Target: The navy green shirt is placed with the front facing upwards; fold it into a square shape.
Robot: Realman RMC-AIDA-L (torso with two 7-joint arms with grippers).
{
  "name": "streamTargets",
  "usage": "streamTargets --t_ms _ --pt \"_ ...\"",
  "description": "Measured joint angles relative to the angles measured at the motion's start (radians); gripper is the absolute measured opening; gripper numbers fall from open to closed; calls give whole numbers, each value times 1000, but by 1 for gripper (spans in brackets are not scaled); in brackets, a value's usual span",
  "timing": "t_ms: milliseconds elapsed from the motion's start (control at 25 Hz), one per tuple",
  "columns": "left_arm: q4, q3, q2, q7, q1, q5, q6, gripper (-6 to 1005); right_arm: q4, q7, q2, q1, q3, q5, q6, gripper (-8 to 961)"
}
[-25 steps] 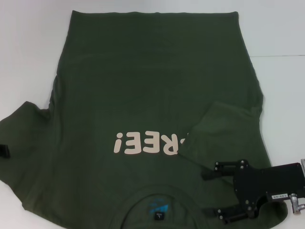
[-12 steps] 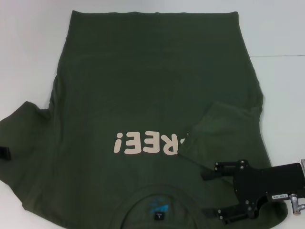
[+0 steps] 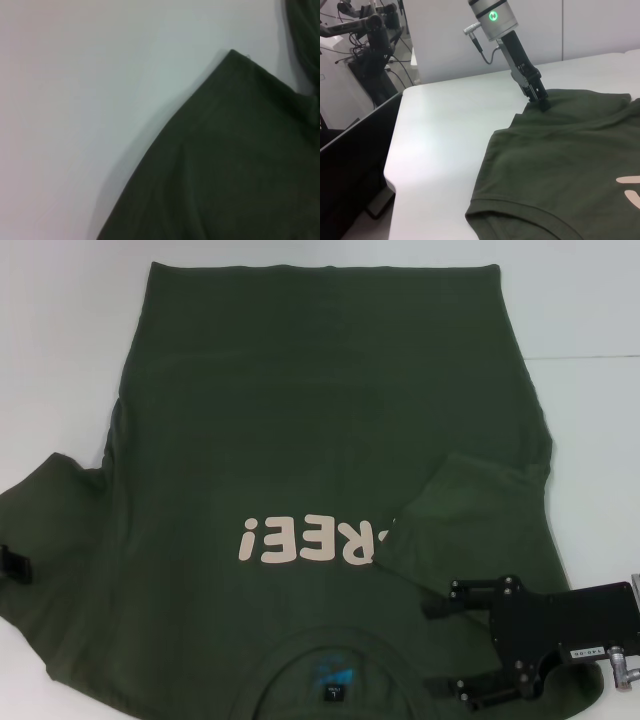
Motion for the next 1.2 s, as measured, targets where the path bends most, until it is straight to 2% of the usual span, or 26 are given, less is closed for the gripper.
streamTargets --t_ms 160,400,520,680,1040,1200 --pt "3 12 0 0 -2 0 -2 569 0 1 0 0 0 0 0 867" --pt "5 14 0 0 -3 0 -4 361 3 1 0 -1 0 0 0 867" --pt "7 14 0 0 -3 0 -4 130 6 1 0 -1 0 0 1 867" --pt "11 17 0 1 -2 0 -5 78 6 1 0 0 0 0 1 867" --pt "47 33 -2 7 8 0 -2 41 6 1 0 0 0 0 1 867" --pt "99 71 -18 10 17 0 10 30 6 1 0 -5 7 0 5 867"
